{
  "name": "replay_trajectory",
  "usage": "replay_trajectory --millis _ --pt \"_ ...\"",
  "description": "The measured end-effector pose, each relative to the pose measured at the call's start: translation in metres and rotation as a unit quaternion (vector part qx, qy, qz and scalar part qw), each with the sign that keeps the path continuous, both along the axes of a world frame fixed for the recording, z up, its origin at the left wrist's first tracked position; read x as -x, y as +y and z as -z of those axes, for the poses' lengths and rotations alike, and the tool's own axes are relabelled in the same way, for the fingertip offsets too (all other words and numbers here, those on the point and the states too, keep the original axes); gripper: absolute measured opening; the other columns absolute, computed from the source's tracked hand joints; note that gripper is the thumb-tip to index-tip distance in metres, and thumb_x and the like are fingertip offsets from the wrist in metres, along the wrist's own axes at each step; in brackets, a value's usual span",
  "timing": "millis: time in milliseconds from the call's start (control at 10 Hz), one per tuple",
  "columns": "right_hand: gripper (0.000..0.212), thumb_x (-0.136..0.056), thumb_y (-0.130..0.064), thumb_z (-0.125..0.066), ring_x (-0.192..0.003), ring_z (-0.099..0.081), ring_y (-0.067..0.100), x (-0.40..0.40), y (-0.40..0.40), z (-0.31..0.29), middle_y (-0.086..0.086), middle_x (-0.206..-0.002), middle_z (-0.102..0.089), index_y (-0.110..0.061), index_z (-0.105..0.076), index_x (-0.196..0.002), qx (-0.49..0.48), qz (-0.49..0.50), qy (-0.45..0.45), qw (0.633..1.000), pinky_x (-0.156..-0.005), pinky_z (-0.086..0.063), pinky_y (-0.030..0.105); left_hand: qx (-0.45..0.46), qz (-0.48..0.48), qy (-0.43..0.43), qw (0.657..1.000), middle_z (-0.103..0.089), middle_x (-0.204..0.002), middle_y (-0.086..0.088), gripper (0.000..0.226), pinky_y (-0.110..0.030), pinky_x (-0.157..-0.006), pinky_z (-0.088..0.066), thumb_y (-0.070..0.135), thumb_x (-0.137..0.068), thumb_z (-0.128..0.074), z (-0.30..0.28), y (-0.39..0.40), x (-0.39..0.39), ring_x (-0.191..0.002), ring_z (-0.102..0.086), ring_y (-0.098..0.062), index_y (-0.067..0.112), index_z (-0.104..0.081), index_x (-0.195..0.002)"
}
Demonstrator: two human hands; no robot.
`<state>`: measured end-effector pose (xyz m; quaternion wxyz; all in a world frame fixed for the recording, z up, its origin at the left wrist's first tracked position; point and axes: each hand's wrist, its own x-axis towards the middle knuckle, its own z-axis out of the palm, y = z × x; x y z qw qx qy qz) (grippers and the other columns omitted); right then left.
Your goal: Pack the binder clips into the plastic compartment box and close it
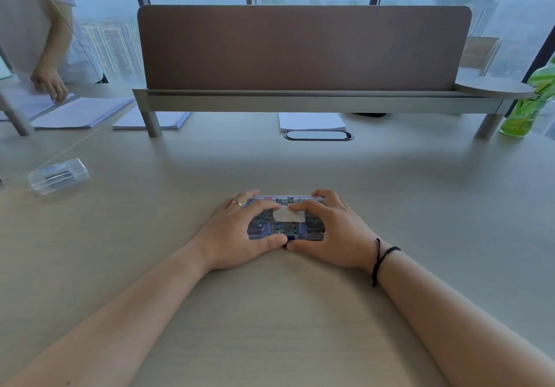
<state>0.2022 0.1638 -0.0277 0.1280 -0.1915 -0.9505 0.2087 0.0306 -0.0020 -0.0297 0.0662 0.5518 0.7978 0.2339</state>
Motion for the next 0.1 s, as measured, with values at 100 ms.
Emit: replay_trajectory --millis 100 --pt "0.081 -0.061 -0.086 -0.056 -0.139 -0.032 0.015 -0.0022 -0.0009 -0.0057 -0.008 -0.149 -0.025 -0.056 -0.038 -0.133 0.018 -0.004 -0.005 1.0 -0.111 -0.037 0.039 -0.055 -0.02 -0.057 0.997 -0.031 -0.159 0.005 0.071 -0.031 -0.118 -0.025 0.087 -0.07 -0.046 -0.0015 0.0004 0.0045 -0.148 -0.021 -0.004 0.055 -0.043 -0.133"
